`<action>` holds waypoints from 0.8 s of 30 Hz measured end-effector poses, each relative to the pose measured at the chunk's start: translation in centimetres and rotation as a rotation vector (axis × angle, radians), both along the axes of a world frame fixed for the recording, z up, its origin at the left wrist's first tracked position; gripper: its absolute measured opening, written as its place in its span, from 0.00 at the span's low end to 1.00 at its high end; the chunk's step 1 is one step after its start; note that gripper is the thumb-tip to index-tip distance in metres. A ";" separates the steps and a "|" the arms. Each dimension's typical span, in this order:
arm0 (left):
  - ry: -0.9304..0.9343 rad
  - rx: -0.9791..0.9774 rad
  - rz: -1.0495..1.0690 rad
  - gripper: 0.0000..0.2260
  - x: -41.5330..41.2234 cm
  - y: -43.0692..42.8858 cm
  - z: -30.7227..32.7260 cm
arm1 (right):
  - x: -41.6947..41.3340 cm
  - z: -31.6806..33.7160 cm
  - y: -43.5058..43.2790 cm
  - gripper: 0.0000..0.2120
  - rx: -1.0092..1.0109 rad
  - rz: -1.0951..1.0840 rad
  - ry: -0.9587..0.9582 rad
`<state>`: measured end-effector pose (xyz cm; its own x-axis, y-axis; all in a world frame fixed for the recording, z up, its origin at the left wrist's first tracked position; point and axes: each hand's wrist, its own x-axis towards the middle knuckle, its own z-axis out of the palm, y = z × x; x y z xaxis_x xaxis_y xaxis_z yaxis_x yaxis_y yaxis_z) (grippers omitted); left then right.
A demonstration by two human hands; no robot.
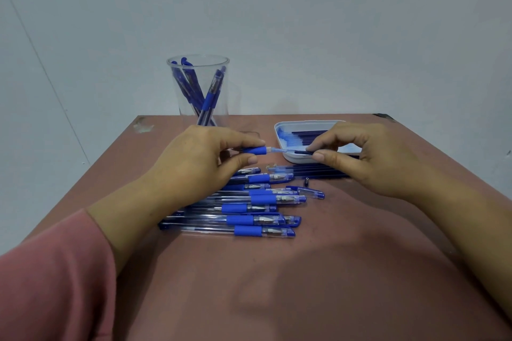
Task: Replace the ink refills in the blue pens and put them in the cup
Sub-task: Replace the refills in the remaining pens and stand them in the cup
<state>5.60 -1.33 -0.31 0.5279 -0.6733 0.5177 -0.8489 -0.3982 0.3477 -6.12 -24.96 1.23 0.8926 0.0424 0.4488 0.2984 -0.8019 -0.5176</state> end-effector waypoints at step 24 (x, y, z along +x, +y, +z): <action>-0.051 -0.016 -0.028 0.15 -1.0 -0.4 0.0 | 0.7 -1.3 -0.1 0.06 -0.100 0.001 -0.142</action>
